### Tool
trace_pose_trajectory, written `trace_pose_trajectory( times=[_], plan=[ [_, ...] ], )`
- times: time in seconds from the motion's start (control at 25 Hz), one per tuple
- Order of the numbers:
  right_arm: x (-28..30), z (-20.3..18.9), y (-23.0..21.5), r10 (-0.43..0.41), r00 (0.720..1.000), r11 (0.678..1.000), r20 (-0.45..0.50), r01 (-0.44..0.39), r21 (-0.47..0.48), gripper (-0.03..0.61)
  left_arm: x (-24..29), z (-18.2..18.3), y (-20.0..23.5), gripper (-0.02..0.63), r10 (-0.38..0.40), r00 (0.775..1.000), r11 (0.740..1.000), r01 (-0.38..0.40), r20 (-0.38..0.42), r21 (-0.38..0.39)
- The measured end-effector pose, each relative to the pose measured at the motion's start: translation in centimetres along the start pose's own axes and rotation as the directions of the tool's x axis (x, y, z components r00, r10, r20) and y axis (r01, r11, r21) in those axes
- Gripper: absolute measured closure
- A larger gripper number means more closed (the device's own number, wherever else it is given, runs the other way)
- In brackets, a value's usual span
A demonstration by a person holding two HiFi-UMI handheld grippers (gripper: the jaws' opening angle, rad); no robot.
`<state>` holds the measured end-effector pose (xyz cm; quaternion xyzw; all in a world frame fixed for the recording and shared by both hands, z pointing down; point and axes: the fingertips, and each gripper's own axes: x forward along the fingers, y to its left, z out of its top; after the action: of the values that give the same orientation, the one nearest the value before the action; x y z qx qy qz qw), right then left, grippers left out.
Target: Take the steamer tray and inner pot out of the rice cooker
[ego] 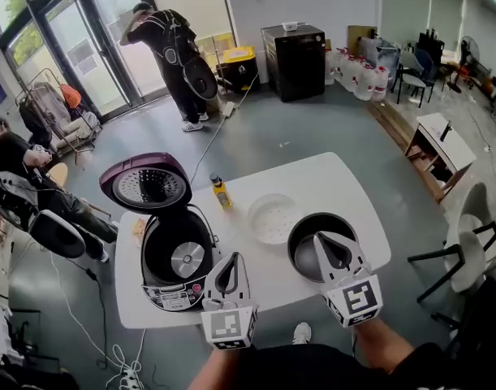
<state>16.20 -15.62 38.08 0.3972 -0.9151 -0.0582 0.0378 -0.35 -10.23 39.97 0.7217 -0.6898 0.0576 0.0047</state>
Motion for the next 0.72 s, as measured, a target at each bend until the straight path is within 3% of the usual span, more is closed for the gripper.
trace_pose_trajectory(
  times=[0.28,0.72],
  plan=[
    [2.3,0.4,2.4,0.054,0.998,0.998,-0.020,-0.054,-0.012,0.580,0.2,-0.2,1.8,0.615,-0.003,1.000,1.000,0.003,-0.008,-0.022],
    [3.0,0.3,1.8,0.036,0.999,0.999,-0.017,-0.037,-0.012,0.581,0.6,-0.7,1.8,0.615,-0.005,1.000,1.000,0.004,-0.021,-0.023]
  ],
)
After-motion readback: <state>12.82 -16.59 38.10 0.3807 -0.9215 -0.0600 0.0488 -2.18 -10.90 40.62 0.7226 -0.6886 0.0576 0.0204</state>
